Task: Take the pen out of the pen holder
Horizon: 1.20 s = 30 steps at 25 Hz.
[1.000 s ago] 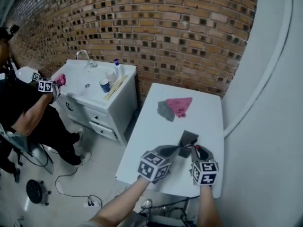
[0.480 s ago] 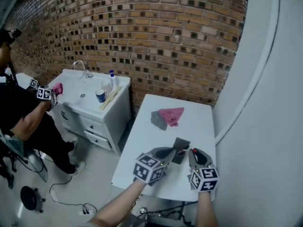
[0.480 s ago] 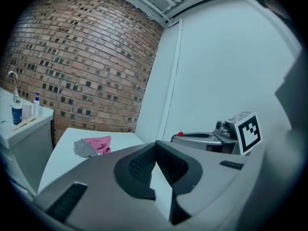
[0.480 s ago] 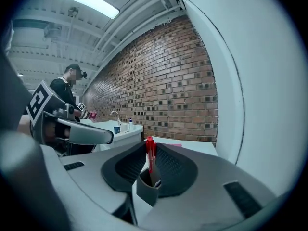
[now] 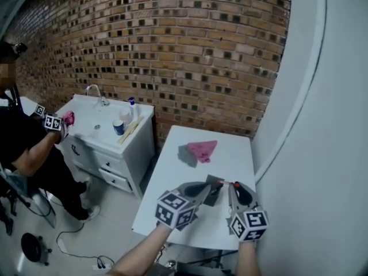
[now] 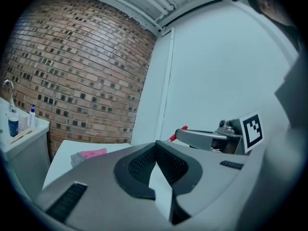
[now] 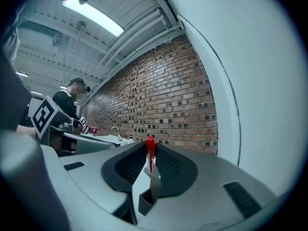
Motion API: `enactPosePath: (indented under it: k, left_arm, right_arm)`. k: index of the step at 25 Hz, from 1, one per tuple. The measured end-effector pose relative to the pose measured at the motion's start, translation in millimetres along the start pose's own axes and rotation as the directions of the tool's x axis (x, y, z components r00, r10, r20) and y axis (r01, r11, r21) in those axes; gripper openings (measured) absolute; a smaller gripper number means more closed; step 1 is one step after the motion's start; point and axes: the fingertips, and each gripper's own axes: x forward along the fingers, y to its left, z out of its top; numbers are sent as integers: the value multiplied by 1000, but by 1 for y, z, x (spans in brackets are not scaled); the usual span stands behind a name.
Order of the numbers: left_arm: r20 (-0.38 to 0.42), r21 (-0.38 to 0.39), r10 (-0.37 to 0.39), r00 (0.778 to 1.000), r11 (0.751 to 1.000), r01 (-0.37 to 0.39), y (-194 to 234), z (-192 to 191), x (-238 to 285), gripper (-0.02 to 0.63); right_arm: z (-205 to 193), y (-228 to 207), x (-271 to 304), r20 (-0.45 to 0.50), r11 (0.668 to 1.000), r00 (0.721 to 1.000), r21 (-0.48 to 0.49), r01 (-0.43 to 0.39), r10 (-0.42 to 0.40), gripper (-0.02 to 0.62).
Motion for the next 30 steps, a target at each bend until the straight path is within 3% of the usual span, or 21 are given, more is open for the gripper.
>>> enactPosePath:
  k: [7, 30]
  left_arm:
    - [28, 20, -4, 1000, 1000, 3, -8, 13, -5, 3]
    - [25, 28, -10, 1000, 1000, 9, -11, 19, -12, 3]
  right_arm:
    - [13, 6, -8, 39, 1000, 999, 15, -20, 20, 66]
    - [21, 17, -10, 43, 999, 999, 31, -25, 24, 63]
